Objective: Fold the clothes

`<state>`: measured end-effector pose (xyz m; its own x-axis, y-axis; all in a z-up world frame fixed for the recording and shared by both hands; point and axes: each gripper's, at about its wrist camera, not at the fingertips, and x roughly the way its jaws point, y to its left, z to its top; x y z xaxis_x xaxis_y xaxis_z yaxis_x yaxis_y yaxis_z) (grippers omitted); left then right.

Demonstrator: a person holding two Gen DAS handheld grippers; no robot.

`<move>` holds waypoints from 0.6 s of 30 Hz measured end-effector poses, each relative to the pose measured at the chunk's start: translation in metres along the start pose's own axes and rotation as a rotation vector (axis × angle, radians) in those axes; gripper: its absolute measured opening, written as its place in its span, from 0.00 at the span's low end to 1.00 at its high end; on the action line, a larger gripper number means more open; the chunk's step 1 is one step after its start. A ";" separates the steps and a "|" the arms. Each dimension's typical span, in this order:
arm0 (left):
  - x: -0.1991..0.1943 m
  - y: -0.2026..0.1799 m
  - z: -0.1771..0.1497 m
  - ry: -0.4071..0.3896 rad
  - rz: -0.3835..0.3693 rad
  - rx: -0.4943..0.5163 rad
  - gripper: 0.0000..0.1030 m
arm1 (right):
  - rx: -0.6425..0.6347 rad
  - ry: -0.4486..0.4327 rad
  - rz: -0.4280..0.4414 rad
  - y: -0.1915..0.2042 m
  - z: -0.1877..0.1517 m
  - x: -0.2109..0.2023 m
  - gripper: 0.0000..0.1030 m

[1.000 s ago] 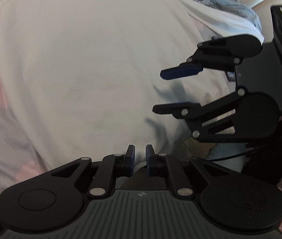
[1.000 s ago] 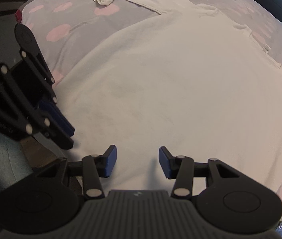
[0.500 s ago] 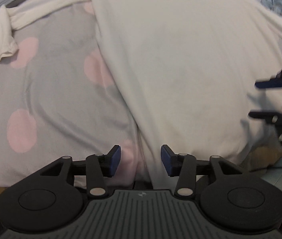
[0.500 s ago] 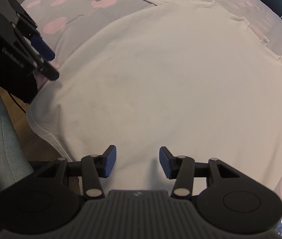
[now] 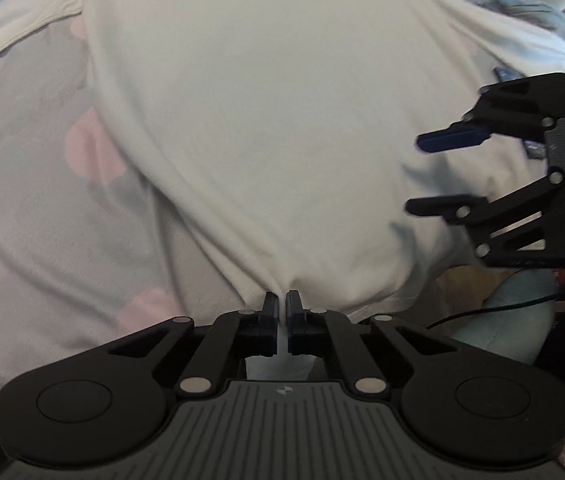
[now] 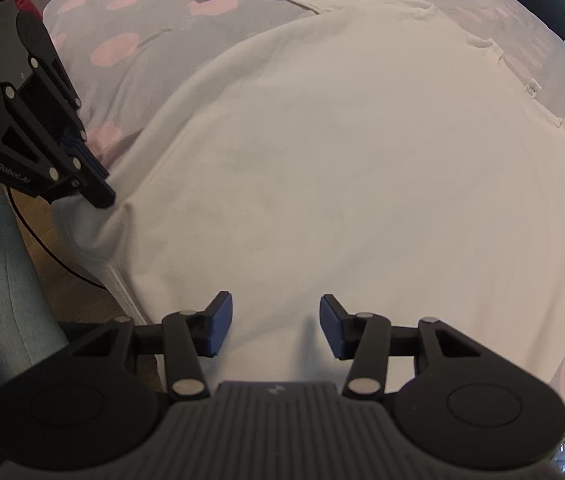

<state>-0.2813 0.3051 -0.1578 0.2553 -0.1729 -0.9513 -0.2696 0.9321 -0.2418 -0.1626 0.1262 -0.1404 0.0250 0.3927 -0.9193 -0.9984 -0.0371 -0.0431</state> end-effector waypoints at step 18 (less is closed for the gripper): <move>0.038 -0.051 0.007 0.003 -0.163 0.071 0.14 | 0.044 -0.049 0.040 -0.001 0.003 -0.012 0.50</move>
<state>-0.2508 0.2532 -0.1803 0.2872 -0.3241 -0.9014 -0.1591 0.9118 -0.3785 -0.1617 0.1242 -0.1288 -0.0163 0.4366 -0.8995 -0.9998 -0.0139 0.0113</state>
